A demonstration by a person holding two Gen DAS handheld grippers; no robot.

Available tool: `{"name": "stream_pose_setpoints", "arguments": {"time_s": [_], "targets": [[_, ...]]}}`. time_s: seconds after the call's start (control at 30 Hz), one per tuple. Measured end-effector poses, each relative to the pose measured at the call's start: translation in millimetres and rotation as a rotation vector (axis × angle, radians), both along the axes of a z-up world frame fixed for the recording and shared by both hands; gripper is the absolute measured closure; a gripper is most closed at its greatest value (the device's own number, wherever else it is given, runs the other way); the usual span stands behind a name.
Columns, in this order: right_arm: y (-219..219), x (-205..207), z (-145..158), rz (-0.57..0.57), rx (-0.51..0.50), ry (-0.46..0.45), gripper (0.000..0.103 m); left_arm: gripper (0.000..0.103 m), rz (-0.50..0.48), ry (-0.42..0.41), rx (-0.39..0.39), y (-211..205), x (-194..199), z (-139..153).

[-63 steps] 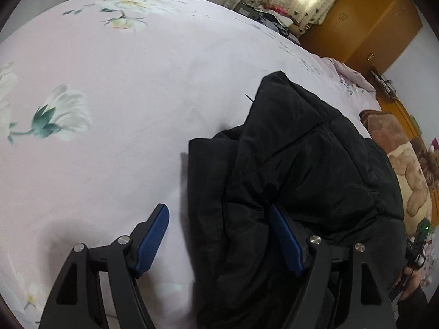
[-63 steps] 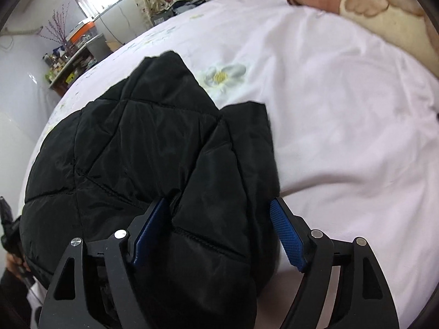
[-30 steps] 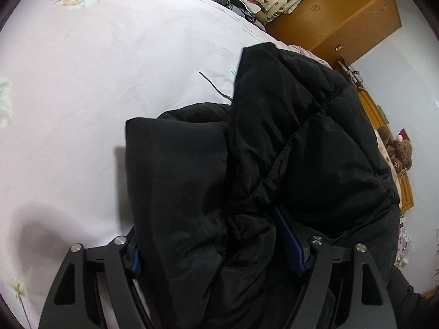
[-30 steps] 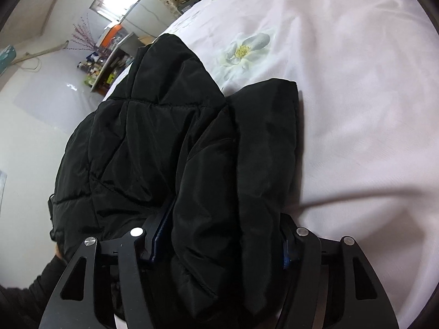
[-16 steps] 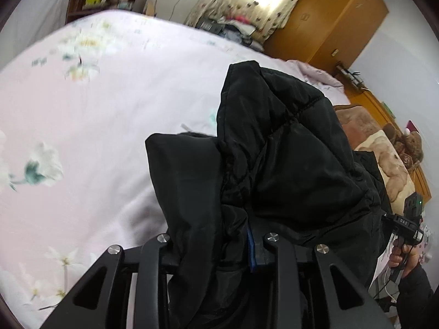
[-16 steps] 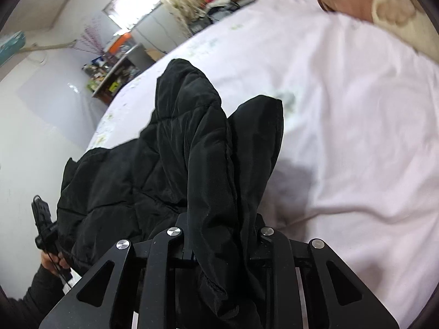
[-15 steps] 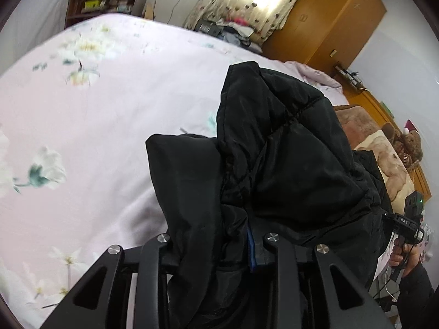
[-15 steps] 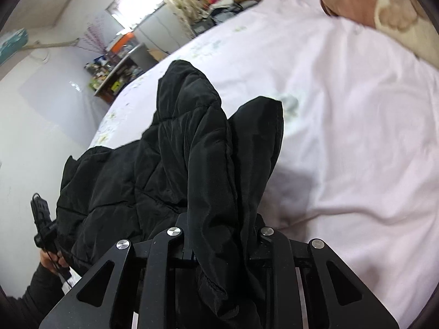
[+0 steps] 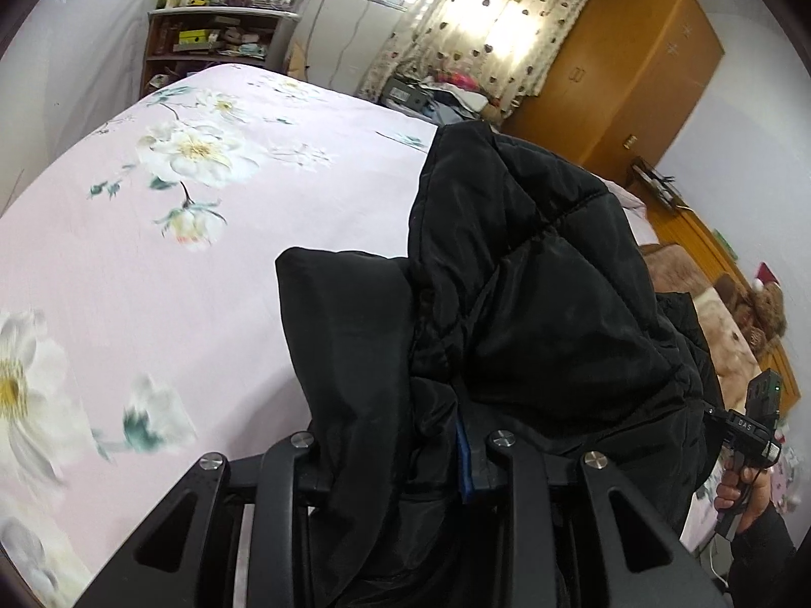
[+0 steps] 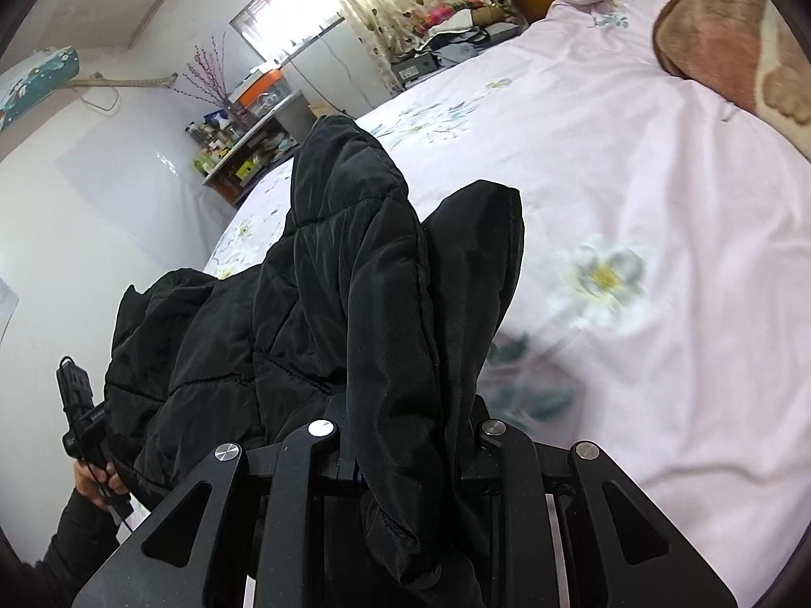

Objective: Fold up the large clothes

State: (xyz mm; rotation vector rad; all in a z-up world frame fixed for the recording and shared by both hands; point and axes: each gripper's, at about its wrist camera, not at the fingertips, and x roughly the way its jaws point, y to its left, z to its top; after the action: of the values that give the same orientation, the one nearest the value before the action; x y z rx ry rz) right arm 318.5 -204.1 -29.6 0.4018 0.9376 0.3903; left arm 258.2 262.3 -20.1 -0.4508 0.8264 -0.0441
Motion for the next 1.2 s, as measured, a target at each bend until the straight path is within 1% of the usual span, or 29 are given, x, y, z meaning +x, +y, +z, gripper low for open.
{"name": "stream_pose_setpoints", "arguments": {"time_s": [0.17,0.23,0.3,0.37,0.4,0.43,0.47,0.53,0.63,0.7,0.77,0.87,0.9,1.0,1.03,1.1,1.2], "targets": [[20.5,52.4,-20.1,0.016,-0.017,0.029,0.08,0.071,0.025,0.012,0.02,11.5,46.4,-14.6],[27.0,70.1,-29.1,0.018,-0.022,0.042,0.079,0.07,0.033,0.024,0.021,18.2,58.6,-27.8],[32.1,84.1,-45.7,0.02,-0.034,0.079,0.077,0.069,0.054,0.068,0.025,24.1,69.7,-50.6],[36.8,97.0,-66.8,0.01,-0.082,0.134,0.07,0.063,0.082,0.138,0.047,27.4,75.6,-78.9],[36.6,101.9,-77.8,-0.001,-0.099,0.164,0.063,0.061,0.097,0.169,0.05,29.2,75.9,-91.8],[34.2,104.7,-84.9,-0.008,-0.094,0.186,0.054,0.054,0.107,0.176,0.044,30.7,72.9,-99.4],[30.2,105.1,-89.7,-0.019,-0.083,0.2,0.051,0.046,0.126,0.17,0.039,33.9,69.4,-102.0],[23.8,100.5,-87.3,-0.024,-0.066,0.193,0.047,0.04,0.171,0.157,0.036,40.5,60.1,-98.8],[15.1,86.9,-70.7,-0.028,-0.07,0.16,0.045,0.041,0.214,0.129,0.038,53.9,41.9,-83.2],[8.1,73.2,-54.6,-0.048,-0.084,0.12,0.044,0.042,0.253,0.094,0.044,61.1,26.3,-66.9],[4.9,60.2,-37.7,-0.078,-0.11,0.065,0.044,0.042,0.269,0.066,0.049,63.2,10.8,-54.4],[11.0,37.4,-12.2,-0.077,-0.127,-0.008,0.044,0.042,0.251,0.015,0.08,48.7,-14.3,-35.8],[20.4,29.5,-2.8,-0.058,-0.149,-0.031,0.044,0.042,0.239,0.008,0.09,41.0,-20.7,-30.1],[40.9,5.8,13.4,-0.019,-0.224,-0.079,0.044,0.042,0.206,-0.019,0.13,15.2,-34.2,-13.0],[46.4,-3.4,16.9,-0.01,-0.244,-0.089,0.044,0.041,0.199,-0.021,0.142,5.9,-31.7,-5.8],[63.5,-17.6,24.4,0.007,-0.273,-0.104,0.044,0.041,0.179,-0.001,0.18,-13.4,-41.9,0.3],[73.8,-41.0,31.7,0.019,-0.288,-0.114,0.044,0.041,0.126,-0.004,0.224,-42.4,-61.8,11.6]]}}
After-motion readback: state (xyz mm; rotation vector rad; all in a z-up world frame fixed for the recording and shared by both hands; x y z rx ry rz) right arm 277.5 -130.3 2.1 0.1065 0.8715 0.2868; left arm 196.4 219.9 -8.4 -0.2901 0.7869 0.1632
